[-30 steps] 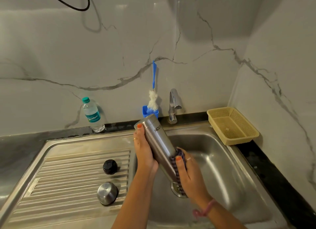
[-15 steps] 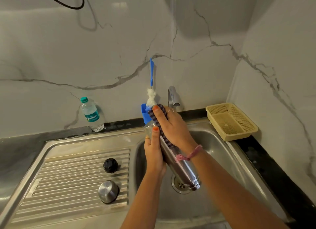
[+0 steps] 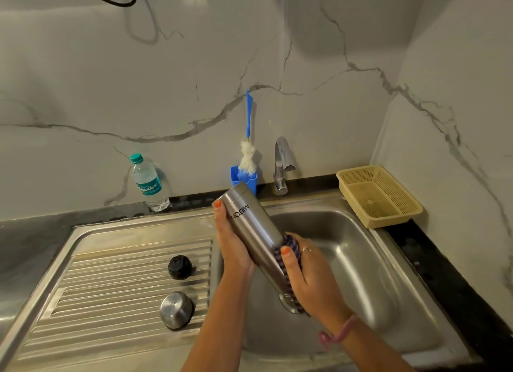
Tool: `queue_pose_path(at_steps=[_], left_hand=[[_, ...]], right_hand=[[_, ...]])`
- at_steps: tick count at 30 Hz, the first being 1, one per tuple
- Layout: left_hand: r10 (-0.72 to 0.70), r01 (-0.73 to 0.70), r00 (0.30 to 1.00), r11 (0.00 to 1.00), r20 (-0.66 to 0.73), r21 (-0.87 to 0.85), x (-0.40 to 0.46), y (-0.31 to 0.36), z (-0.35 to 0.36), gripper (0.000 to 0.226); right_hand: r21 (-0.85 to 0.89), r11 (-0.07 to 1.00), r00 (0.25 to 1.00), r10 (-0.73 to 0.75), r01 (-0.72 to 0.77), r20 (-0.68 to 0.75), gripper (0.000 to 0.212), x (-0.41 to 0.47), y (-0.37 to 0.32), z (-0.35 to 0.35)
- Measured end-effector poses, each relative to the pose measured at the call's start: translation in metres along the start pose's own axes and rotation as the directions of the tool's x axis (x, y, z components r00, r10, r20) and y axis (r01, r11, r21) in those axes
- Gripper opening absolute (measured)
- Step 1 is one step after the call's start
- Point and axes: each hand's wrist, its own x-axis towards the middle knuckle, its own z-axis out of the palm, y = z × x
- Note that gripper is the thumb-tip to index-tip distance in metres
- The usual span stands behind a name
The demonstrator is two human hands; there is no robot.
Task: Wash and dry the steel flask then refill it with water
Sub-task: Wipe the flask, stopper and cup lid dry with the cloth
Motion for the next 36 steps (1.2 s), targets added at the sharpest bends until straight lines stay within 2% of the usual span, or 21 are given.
queue_pose_path(at_steps=[2, 7, 9, 11, 14, 15, 16, 18, 21, 24, 27, 31, 33, 36], left_hand=[[-0.035, 0.035, 0.998, 0.999, 0.057, 0.004, -0.004, 0.001, 0.006, 0.063], [-0.048, 0.036, 0.988, 0.996, 0.15, 0.081, -0.012, -0.006, 0.017, 0.089], [-0.062, 0.054, 0.989, 0.997, 0.134, 0.064, -0.013, -0.008, 0.02, 0.108], [-0.049, 0.047, 0.993, 0.999, 0.107, 0.027, -0.009, -0.007, 0.02, 0.116], [-0.008, 0.008, 0.995, 1.0, 0.103, 0.001, -0.003, -0.004, 0.017, 0.109], [0.006, -0.005, 0.996, 1.0, 0.093, -0.011, -0.003, -0.003, 0.016, 0.104], [0.012, -0.01, 0.996, 0.999, 0.084, -0.034, -0.003, 0.0, 0.015, 0.097], [-0.001, 0.006, 0.998, 0.997, 0.059, -0.082, 0.0, 0.004, 0.01, 0.084], [-0.005, 0.007, 1.0, 0.993, 0.014, -0.115, 0.01, 0.011, -0.003, 0.068], [-0.016, 0.018, 1.0, 0.996, 0.025, -0.082, 0.012, 0.011, -0.011, 0.068], [-0.06, 0.064, 0.996, 0.995, 0.063, -0.072, 0.006, 0.008, -0.011, 0.057], [-0.116, 0.139, 0.982, 0.978, 0.15, -0.153, -0.004, 0.004, -0.006, 0.054], [-0.131, 0.164, 0.97, 0.974, 0.205, -0.154, -0.013, -0.001, -0.001, 0.063], [-0.077, 0.112, 0.96, 0.987, 0.269, -0.115, -0.016, -0.008, 0.004, 0.077]], right_hand=[[-0.043, 0.999, 0.999, -0.028, 0.027, -0.023, 0.075, 0.019, -0.019, -0.004], [0.013, 0.999, 0.998, -0.05, 0.051, -0.044, 0.076, 0.083, -0.066, -0.012], [-0.007, 0.998, 0.998, -0.056, 0.056, 0.038, 0.076, 0.104, -0.076, -0.014], [0.016, 0.999, 0.992, -0.041, 0.039, 0.121, 0.077, 0.116, -0.077, -0.013], [0.206, 0.978, 0.988, -0.034, 0.002, 0.153, 0.076, 0.111, -0.068, -0.009], [0.216, 0.976, 0.988, -0.041, 0.008, 0.15, 0.074, 0.104, -0.064, -0.008], [0.174, 0.984, 0.988, -0.054, 0.028, 0.144, 0.072, 0.094, -0.059, -0.006], [-0.015, 0.997, 0.987, -0.07, 0.073, 0.142, 0.074, 0.073, -0.042, -0.003], [-0.21, 0.969, 0.982, -0.1, 0.133, 0.161, 0.078, 0.037, -0.014, 0.0], [-0.173, 0.974, 0.986, -0.126, 0.144, 0.113, 0.072, 0.008, 0.003, 0.0], [-0.129, 0.989, 0.997, -0.068, 0.073, 0.039, 0.072, 0.004, 0.0, 0.004], [-0.036, 0.999, 1.0, -0.025, 0.025, 0.01, 0.076, 0.033, -0.037, 0.0], [-0.039, 0.999, 1.0, -0.003, 0.004, 0.014, 0.075, 0.056, -0.06, 0.0], [-0.052, 0.999, 1.0, 0.002, -0.001, 0.025, 0.072, 0.088, -0.083, 0.001]])
